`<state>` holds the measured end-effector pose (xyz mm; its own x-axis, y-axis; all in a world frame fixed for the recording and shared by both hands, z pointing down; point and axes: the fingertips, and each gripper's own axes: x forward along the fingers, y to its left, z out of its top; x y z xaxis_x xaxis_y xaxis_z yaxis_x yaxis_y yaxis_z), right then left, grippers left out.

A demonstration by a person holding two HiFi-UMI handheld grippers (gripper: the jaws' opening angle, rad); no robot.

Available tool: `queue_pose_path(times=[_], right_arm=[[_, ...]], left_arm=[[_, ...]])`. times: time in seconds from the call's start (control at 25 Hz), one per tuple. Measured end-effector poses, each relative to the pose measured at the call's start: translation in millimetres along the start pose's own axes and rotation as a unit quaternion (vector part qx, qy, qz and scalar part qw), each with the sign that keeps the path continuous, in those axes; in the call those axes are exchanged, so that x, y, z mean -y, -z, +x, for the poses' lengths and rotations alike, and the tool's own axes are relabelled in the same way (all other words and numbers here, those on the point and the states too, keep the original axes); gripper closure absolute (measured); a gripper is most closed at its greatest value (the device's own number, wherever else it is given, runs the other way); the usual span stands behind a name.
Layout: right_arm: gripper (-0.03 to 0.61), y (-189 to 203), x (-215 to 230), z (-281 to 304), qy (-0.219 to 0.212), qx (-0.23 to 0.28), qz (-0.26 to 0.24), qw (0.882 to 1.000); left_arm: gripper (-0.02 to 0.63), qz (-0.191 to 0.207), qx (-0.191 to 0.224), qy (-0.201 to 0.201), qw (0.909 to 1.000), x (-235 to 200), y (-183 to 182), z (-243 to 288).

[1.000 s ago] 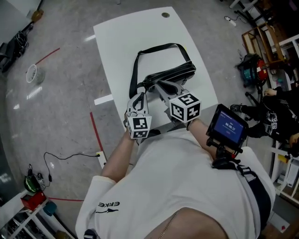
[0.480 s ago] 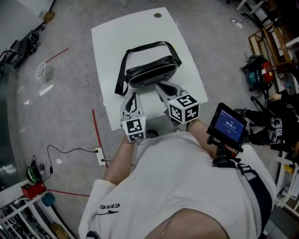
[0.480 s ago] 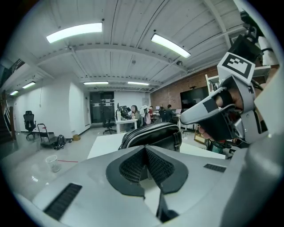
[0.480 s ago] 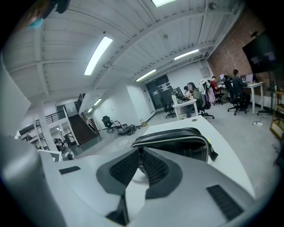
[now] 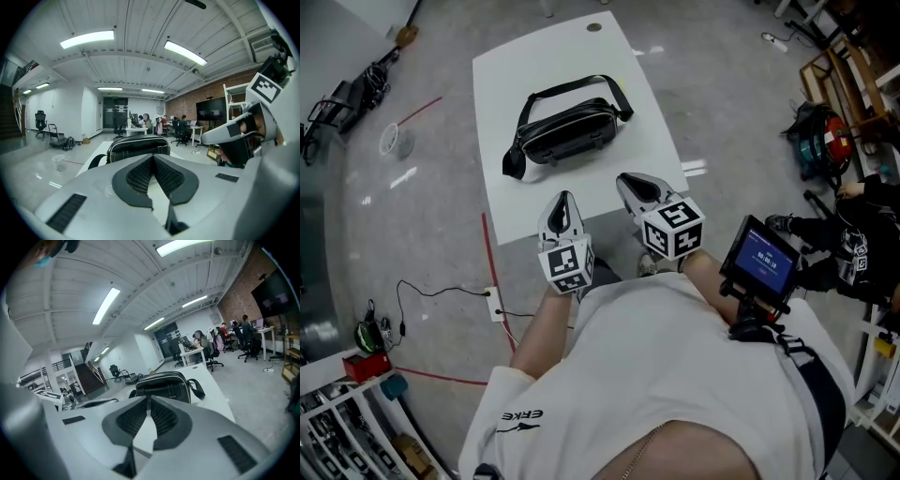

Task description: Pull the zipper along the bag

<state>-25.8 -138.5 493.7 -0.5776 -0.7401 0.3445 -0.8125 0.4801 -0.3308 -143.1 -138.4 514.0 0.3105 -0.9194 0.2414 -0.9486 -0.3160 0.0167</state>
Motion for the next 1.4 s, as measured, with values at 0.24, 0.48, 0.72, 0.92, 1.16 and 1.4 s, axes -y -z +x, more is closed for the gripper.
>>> queue_pose_path(times=[0.24, 0.48, 0.72, 0.92, 1.16, 1.4], right_arm=[[0.552, 23.3, 1.7, -2.8, -0.003, -0.005, -0.001, 1.000], [0.557, 25.3, -2.7, -16.1, 0.012, -0.003, -0.011, 1.000], [0.568, 15.1, -24.6, -37.7, 0.020, 0.015, -0.019, 1.000], [0.574, 13.9, -34.5, -34.7, 0.022, 0.019, -0.025, 0.999], [0.574, 21.8, -46.8, -24.9, 0.026, 0.016, -0.023, 0.999], [0.574, 17.9, -46.3, -22.1, 0.033, 0.017, -0.024, 0.999]], left_arm=[[0.611, -0.035, 0.000, -0.014, 0.9993, 0.5, 10.7, -14.4], [0.611, -0.034, 0.004, -0.005, 0.9994, 9.1, 4.4, -25.8], [0.611, -0.025, 0.025, 0.001, 0.9994, 18.5, -19.1, -53.0], [0.611, -0.025, 0.025, 0.003, 0.9994, 12.0, -16.8, -56.7], [0.611, -0.026, 0.025, 0.007, 0.9993, -3.3, -9.0, -62.4], [0.611, -0.027, 0.029, 0.013, 0.9991, -5.6, -13.0, -58.8]])
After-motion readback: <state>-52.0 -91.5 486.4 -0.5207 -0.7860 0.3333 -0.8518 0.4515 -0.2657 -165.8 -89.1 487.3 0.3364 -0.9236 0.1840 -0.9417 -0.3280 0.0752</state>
